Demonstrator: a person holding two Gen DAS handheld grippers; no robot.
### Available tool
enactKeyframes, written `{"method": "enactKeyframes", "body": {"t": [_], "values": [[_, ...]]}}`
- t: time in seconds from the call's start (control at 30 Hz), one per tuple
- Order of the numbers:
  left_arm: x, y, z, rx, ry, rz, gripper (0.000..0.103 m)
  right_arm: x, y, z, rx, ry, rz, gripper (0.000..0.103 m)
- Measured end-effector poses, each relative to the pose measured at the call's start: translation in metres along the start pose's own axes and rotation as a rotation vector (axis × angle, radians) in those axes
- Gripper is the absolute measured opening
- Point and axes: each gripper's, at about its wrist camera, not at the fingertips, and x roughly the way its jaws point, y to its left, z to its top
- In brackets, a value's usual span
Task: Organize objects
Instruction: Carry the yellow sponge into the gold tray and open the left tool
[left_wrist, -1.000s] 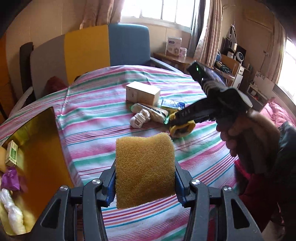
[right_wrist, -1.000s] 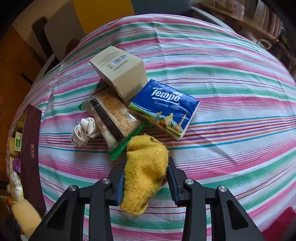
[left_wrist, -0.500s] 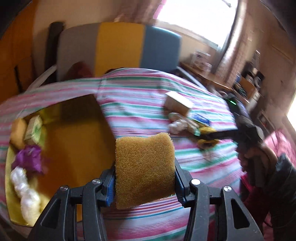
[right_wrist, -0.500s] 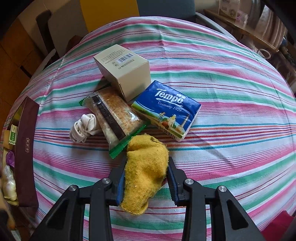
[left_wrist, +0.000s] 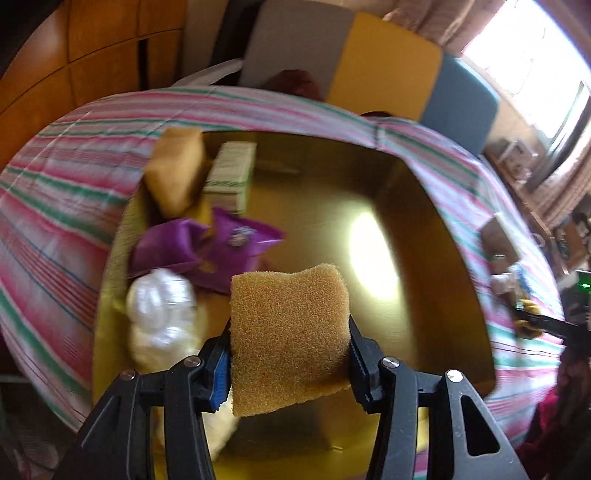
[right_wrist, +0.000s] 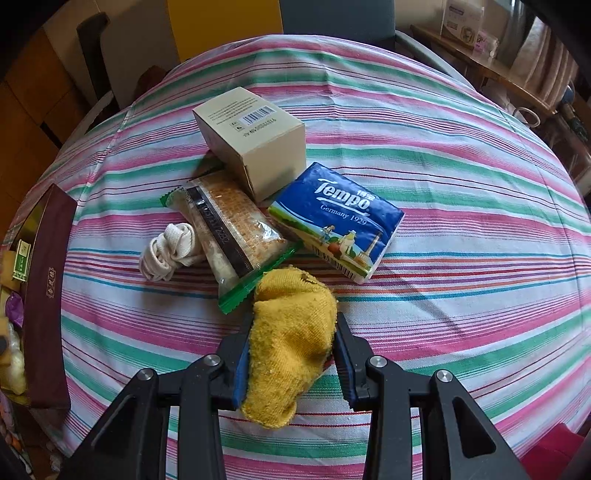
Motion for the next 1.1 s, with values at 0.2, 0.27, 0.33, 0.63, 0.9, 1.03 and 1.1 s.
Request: {"method": "enactKeyframes", "body": {"t": [0.2, 0.27, 0.33, 0.63, 0.9, 1.03, 1.1], "values": [[0.021, 0.011, -0.005, 0.007, 0.031, 0.079, 0.054, 0.0, 0.0, 0.001, -0.001, 0.0, 0.0, 0.039], [0.02, 0.011, -0.004, 0.008, 0.025, 0.08, 0.055, 0.0, 0.0, 0.0, -0.001, 0.0, 0.0, 0.039], [0.02, 0.011, -0.005, 0.01, 0.027, 0.076, 0.055, 0.0, 0.0, 0.001, -0.001, 0.0, 0.0, 0.039], [0.005, 0.008, 0.0, 0.068, -0.036, 0.127, 0.057, 0.0, 0.0, 0.001, -0.004, 0.001, -0.001, 0.039], [-0.007, 0.006, 0.0, 0.079, -0.069, 0.156, 0.059, 0.001, 0.0, 0.003, -0.01, -0.002, -0.007, 0.039], [-0.023, 0.005, -0.004, 0.098, -0.115, 0.166, 0.066, 0.0, -0.001, 0.002, -0.012, -0.008, -0.011, 0.039], [-0.029, 0.005, -0.006, 0.101, -0.126, 0.164, 0.066, 0.0, 0.0, 0.001, -0.016, -0.01, -0.013, 0.038]]}}
